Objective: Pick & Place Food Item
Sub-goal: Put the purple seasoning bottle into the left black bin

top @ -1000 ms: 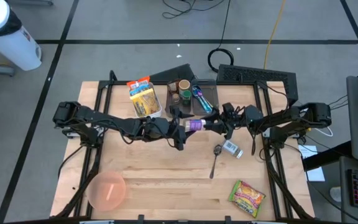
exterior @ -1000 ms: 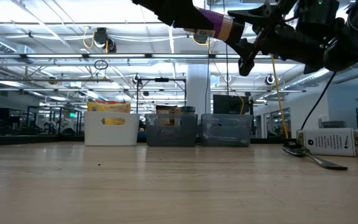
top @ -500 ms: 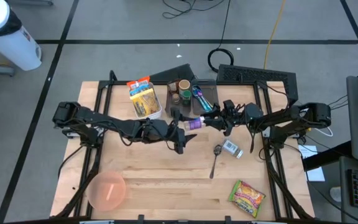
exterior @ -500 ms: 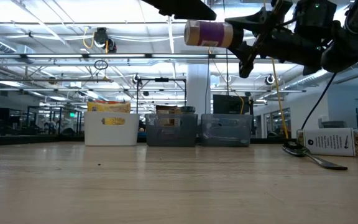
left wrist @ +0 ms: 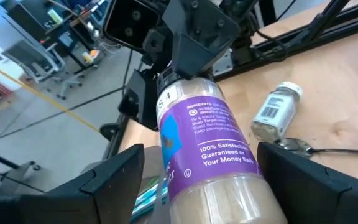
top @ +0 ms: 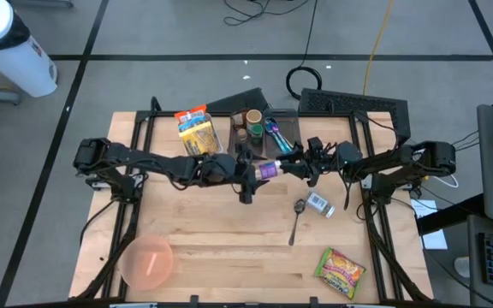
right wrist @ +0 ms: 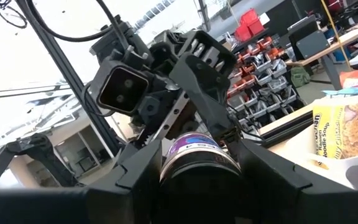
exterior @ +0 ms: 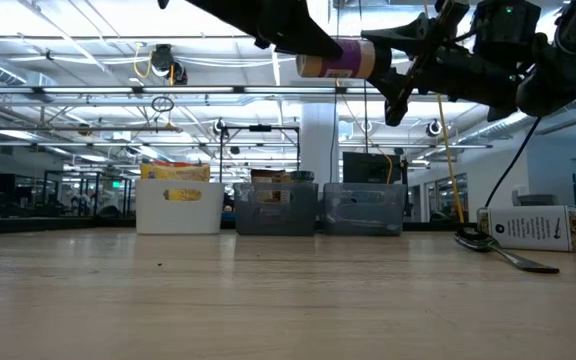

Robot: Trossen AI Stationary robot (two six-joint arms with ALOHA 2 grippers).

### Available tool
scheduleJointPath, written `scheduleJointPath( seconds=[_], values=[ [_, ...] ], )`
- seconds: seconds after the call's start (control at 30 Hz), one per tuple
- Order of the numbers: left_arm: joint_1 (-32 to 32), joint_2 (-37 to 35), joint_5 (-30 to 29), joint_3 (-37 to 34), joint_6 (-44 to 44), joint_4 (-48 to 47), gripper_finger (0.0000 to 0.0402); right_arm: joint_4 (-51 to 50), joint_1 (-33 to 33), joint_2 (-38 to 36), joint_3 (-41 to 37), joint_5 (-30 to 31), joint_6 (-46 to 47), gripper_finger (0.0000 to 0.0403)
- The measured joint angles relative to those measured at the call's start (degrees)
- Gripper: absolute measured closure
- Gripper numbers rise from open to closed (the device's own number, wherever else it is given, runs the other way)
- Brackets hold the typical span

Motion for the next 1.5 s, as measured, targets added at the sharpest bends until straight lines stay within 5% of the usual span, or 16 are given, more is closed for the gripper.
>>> scheduleJointPath(
  seconds=[0.5,0.87,1.13,1.5],
  values=[
    [3.4,0.0,8.71,-0.07,-8.08,-3.21,0.0104,-5.46,0.24,-0.02,3.8,-2.81,-3.51,0.0217],
    [3.73,0.02,8.07,-0.09,-8.94,-3.47,0.0174,-8.78,0.17,-0.07,4.9,-3.41,-5.14,0.0218],
    [3.68,0.02,8.36,-0.09,-8.91,-3.5,0.0185,-9.01,0.17,-0.07,4.9,-4.28,-5.01,0.0219],
    [3.55,0.02,9.39,-0.09,-7.5,-3.65,0.0186,-8.63,0.28,-0.07,4.9,-5.44,-4.8,0.0151]
  ],
)
